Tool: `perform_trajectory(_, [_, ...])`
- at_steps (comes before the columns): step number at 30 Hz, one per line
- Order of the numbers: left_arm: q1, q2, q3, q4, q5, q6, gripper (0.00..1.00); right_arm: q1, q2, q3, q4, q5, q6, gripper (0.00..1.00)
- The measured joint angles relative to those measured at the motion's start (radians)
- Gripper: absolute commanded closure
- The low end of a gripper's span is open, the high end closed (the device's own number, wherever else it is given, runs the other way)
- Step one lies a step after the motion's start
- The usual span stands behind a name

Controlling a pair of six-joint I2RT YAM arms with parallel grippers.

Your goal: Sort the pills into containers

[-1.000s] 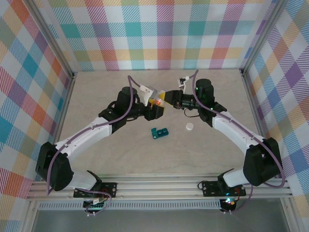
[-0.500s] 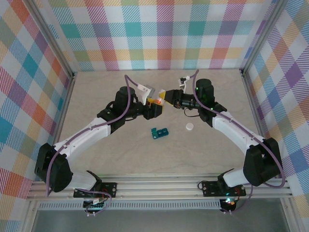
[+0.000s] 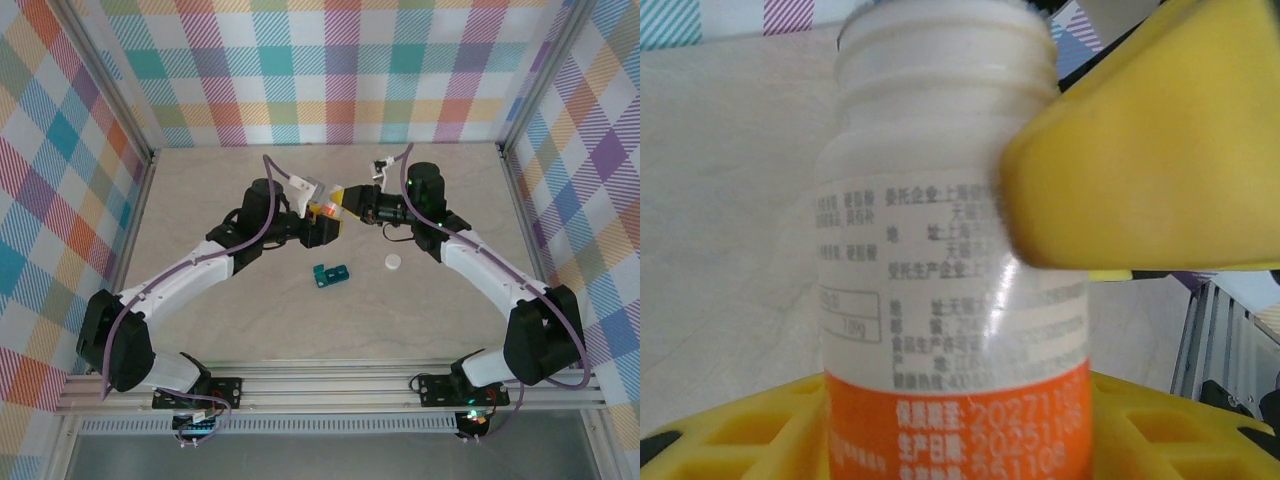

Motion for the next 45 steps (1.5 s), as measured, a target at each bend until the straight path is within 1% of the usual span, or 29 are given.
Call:
perform_trajectory(2, [0.000, 0.006, 0.000, 0.002, 0.004, 0.000, 0.46, 0.000, 0.000, 0.000, 0.000, -0.001, 0.000, 0.82])
perform_trajectory(5, [0.000, 0.011, 0.000, 0.008, 0.010, -0.004, 0.52, 0.000, 0.000, 0.000, 0.000, 0.000, 0.000, 0.82])
perform_trajectory(8, [0.000, 0.011, 0.000, 0.019, 0.011, -0.011, 0.53, 0.000, 0.000, 0.000, 0.001, 0.000, 0.000, 0.82])
perform_trajectory(12, [0.000, 0.011, 0.000, 0.023, 0.008, -0.016, 0.51, 0.000, 0.000, 0.000, 0.008, 0.000, 0.000, 0.82])
perform_trajectory(16, [0.000, 0.011, 0.000, 0.034, 0.003, -0.024, 0.45, 0.000, 0.000, 0.000, 0.007, -0.001, 0.000, 0.83])
perform_trajectory(20, [0.000, 0.010, 0.000, 0.050, -0.011, -0.026, 0.44, 0.000, 0.000, 0.000, 0.007, -0.001, 0.000, 0.83])
perform_trajectory(22, [0.000, 0.008, 0.000, 0.051, -0.015, -0.025, 0.50, 0.000, 0.000, -0.001, 0.007, -0.001, 0.000, 0.83])
perform_trajectory(25, [0.000, 0.004, 0.000, 0.050, -0.019, -0.026, 0.66, 0.000, 0.000, -0.001, 0.007, 0.000, -0.002, 0.83])
perform_trajectory(28, [0.000, 0.003, 0.000, 0.050, -0.019, -0.030, 0.70, 0.000, 0.000, -0.001, 0.010, 0.000, -0.008, 0.82])
perform_trajectory(32, [0.000, 0.003, 0.000, 0.050, -0.019, -0.030, 0.83, 0.000, 0.000, -0.001, 0.010, 0.000, -0.008, 0.80])
perform_trajectory(33, [0.000, 0.003, 0.000, 0.050, -0.019, -0.030, 0.86, 0.000, 0.000, -0.001, 0.010, 0.000, -0.008, 0.77])
perform_trajectory(37, [0.000, 0.003, 0.000, 0.050, -0.016, -0.029, 0.95, 0.000, 0.000, -0.001, 0.008, 0.000, -0.008, 0.42])
perform_trajectory(38, [0.000, 0.003, 0.000, 0.050, -0.015, -0.029, 0.97, 0.000, 0.000, -0.001, 0.004, 0.001, -0.008, 0.35])
perform_trajectory(41, [0.000, 0.003, 0.000, 0.047, -0.019, -0.029, 1.00, -0.003, -0.002, 0.000, -0.013, 0.005, -0.020, 0.22])
perform_trajectory(43, [0.001, 0.002, 0.000, 0.042, -0.023, -0.027, 1.00, -0.010, -0.011, 0.000, -0.034, 0.012, -0.023, 0.17])
perform_trajectory(45, [0.001, -0.005, -0.001, 0.034, -0.030, -0.025, 1.00, -0.024, -0.034, 0.000, -0.059, 0.024, -0.027, 0.14])
